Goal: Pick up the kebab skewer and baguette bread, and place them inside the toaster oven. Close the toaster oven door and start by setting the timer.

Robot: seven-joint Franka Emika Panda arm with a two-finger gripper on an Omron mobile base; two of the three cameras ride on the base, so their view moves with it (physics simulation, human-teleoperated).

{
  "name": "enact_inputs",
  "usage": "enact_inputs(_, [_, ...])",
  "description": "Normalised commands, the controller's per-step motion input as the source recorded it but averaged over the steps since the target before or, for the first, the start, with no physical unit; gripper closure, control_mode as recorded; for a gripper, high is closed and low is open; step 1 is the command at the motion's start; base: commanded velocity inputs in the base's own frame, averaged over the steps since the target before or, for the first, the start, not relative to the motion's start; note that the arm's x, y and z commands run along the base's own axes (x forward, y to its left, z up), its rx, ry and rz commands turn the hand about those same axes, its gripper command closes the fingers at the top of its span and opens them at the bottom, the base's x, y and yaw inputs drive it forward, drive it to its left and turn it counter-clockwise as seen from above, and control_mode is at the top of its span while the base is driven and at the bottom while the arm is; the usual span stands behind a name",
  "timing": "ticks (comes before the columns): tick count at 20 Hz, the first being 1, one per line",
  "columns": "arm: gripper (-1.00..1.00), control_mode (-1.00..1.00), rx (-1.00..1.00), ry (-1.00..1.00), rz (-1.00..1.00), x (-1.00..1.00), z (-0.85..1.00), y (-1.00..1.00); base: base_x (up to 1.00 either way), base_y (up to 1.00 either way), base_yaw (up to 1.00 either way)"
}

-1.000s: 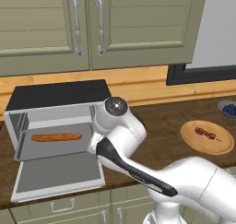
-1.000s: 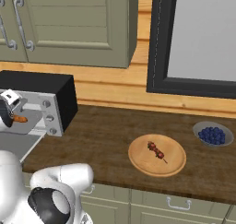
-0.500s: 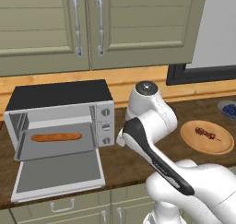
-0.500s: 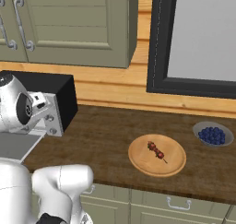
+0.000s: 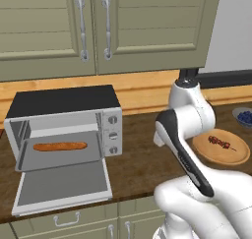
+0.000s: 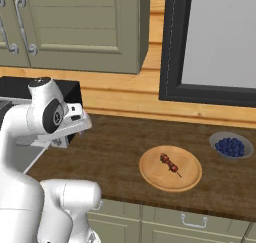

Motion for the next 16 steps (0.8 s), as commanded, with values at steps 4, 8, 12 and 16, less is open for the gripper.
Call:
enact_inputs(4, [-1.0,-1.0,-0.02,0.0,-0.15,0.0,-0.17,-1.0,0.0,0.0,0.0])
enact_inputs(8, [-1.0,-1.0,-0.02,0.0,-0.13,0.0,-0.14,-1.0,0.0,0.0,0.0])
enact_inputs(12, [-1.0,-1.0,0.0,0.03,-0.13,0.05,-0.19,-1.0,0.0,0.0,0.0])
enact_inputs(16, [-1.0,-1.0,0.0,0.05,-0.11,0.12,-0.27,-1.0,0.0,0.0,0.0])
